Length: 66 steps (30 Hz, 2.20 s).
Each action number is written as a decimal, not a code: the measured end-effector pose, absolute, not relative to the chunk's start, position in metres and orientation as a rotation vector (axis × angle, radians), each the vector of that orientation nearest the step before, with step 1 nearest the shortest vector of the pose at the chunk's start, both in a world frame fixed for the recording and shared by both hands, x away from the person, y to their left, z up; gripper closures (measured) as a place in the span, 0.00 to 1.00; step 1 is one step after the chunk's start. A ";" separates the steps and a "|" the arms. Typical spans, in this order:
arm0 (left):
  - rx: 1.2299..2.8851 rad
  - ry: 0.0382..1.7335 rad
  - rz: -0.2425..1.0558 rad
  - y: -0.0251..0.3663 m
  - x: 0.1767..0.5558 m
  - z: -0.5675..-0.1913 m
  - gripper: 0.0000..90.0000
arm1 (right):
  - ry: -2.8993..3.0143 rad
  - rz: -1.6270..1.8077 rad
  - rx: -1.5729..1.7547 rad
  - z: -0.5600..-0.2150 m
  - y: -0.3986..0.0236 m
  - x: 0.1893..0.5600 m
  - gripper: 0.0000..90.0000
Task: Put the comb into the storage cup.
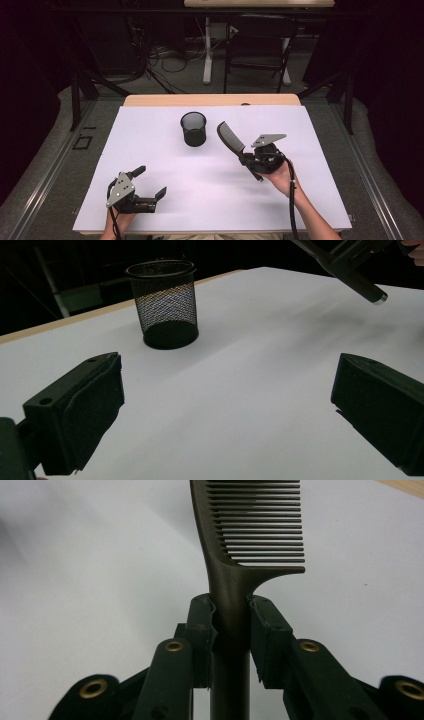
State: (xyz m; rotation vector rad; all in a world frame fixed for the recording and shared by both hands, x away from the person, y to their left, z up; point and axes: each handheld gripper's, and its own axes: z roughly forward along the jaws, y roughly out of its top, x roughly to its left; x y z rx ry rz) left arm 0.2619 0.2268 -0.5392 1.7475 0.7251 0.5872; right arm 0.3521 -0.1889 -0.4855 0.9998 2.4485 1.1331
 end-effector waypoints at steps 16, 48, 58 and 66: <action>1.746 0.717 0.583 0.227 0.262 -0.539 0.01 | 2.353 1.235 0.929 -0.484 -0.184 0.355 0.81; 1.752 0.717 0.575 0.228 0.263 -0.540 0.01 | 2.212 1.305 0.883 -0.478 -0.170 0.375 0.81; 1.750 0.715 0.576 0.228 0.263 -0.540 0.01 | 2.181 1.334 0.857 -0.473 -0.162 0.382 0.81; 1.751 0.719 0.575 0.228 0.264 -0.540 0.00 | 2.183 1.345 0.864 -0.472 -0.160 0.389 0.81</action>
